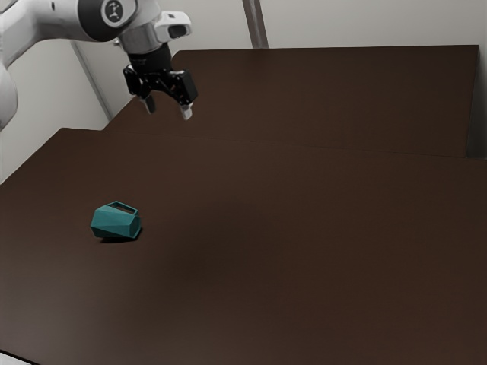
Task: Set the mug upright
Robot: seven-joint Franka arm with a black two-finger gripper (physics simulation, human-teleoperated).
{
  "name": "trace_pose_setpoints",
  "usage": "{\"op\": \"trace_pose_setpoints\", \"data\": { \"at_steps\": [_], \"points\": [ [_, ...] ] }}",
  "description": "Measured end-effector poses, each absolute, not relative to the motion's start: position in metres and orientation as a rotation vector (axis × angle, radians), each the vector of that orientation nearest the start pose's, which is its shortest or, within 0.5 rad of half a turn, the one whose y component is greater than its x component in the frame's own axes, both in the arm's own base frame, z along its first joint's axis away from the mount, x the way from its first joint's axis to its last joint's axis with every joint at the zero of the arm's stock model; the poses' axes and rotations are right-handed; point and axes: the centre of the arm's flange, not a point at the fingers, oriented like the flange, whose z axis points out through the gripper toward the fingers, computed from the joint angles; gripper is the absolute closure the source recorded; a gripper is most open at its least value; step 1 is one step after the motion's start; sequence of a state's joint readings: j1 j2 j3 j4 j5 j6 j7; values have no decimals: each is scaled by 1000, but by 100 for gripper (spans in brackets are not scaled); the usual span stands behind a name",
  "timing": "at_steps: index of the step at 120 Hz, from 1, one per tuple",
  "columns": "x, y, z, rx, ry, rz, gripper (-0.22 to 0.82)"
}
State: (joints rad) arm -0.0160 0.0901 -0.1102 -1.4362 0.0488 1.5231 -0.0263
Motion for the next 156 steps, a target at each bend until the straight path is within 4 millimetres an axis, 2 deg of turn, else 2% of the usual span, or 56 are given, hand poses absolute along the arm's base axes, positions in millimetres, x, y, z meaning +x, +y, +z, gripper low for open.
{"op": "trace_pose_setpoints", "data": {
  "at_steps": [40,54,84,95,105,121,140,156],
  "points": [
    [569,-54,637,-3111,47,-12,0],
    [570,-42,624,-3171,-20,27,0],
    [574,28,564,-3309,-334,215,0],
    [576,47,541,-3349,-380,265,0],
    [581,66,518,-3399,-368,290,0],
    [583,107,495,-3485,-299,268,0],
    [580,149,476,-3565,-167,209,0],
    [572,193,458,-3626,-97,158,0]
  ]
}}
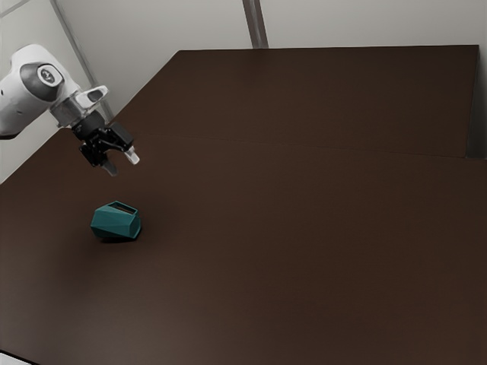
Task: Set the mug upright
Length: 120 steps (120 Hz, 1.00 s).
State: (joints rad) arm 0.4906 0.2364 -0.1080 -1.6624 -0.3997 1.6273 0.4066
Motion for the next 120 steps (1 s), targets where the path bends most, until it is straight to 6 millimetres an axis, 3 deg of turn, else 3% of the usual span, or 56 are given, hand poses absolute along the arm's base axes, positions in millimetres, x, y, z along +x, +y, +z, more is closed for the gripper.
{"op": "trace_pose_setpoints", "data": {
  "at_steps": [42,61,90,120],
  "points": [
    [536,299,400,-3736,-39,96,0],
    [522,333,375,-3812,-62,33,0],
    [517,349,335,-3935,-60,-47,0],
    [515,360,317,-3991,-17,-122,0]
  ]
}}
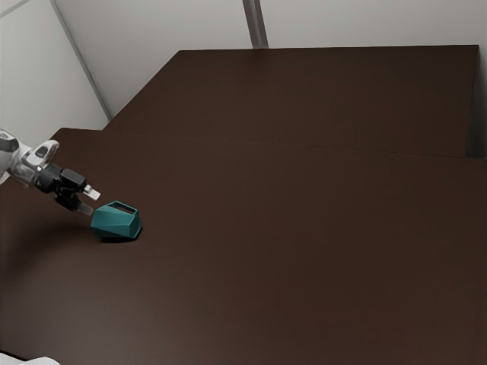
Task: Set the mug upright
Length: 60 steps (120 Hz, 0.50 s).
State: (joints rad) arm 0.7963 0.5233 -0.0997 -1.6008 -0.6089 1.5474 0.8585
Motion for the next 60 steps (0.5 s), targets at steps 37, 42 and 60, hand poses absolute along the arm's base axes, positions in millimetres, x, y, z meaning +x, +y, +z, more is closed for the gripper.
{"op": "trace_pose_setpoints", "data": {
  "at_steps": [37,42,60],
  "points": [
    [517,362,291,2210,-6,103,0],
    [517,361,287,2192,-6,104,0],
    [518,352,281,2136,-13,113,0]
  ]
}}
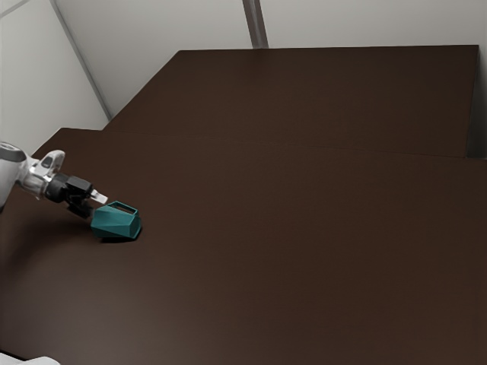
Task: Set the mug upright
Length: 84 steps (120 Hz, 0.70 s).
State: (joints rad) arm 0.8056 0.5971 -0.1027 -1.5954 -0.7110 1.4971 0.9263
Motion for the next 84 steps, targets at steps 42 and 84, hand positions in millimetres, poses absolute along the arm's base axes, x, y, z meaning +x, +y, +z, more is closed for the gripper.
{"op": "trace_pose_setpoints", "data": {
  "at_steps": [42,84],
  "points": [
    [508,350,266,2071,2,121,27],
    [506,351,262,2059,-7,129,66]
  ]
}}
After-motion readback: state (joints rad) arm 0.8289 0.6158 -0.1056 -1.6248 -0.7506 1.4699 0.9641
